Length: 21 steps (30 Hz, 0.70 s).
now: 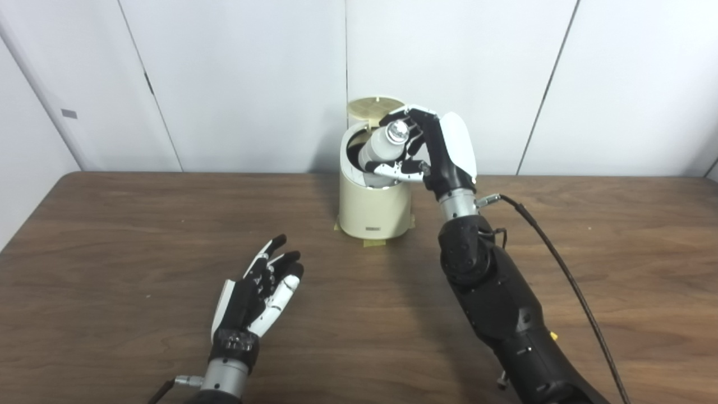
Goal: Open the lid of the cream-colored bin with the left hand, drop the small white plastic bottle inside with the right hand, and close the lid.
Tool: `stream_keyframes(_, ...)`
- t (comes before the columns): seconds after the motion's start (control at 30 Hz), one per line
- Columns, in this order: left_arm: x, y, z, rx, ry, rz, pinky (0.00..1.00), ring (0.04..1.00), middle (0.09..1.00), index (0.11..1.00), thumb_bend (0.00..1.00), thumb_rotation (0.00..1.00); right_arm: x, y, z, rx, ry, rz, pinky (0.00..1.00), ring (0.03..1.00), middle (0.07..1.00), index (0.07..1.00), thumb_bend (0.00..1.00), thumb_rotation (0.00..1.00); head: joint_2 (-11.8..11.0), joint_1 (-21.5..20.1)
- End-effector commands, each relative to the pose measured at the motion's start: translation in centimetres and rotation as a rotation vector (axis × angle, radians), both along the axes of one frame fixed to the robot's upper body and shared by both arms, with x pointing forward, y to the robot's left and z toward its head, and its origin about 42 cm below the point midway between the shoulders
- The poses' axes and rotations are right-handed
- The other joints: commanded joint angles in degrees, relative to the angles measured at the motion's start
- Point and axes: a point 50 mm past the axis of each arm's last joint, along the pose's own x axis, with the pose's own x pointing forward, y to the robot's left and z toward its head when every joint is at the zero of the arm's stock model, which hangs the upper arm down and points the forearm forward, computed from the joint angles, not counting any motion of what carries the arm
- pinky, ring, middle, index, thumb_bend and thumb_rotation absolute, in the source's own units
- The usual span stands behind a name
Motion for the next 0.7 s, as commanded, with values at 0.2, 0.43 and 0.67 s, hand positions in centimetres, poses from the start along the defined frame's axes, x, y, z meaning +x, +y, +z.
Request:
stream_keyframes(0.2, -1.83, -1.26, -0.1, -0.065, -0.008, 0.036, 0.83, 0.839, 0.831, 0.959, 0.58, 0.56, 0.54, 0.24, 2.97, 0.02, -0.109, 0.033, 0.44, 0.42, 0.485, 0.553, 0.52, 0.0, 0.0, 0.0)
stream_keyframes(0.43, -1.71, -1.28, -0.17, -0.072, -0.008, 0.031, 0.84, 0.842, 0.833, 0.957, 0.59, 0.55, 0.64, 0.13, 2.87, -0.007, -0.11, 0.02, 0.42, 0.414, 0.491, 0.56, 0.51, 0.0, -0.1, -0.1)
stream_keyframes(0.67, -1.61, -1.38, -0.13, -0.072, -0.009, 0.028, 0.83, 0.837, 0.827, 0.949, 0.58, 0.53, 0.68, 0.11, 2.83, -0.02, -0.119, 0.012, 0.41, 0.509, 0.489, 0.645, 0.57, 0.0, -0.1, 0.0)
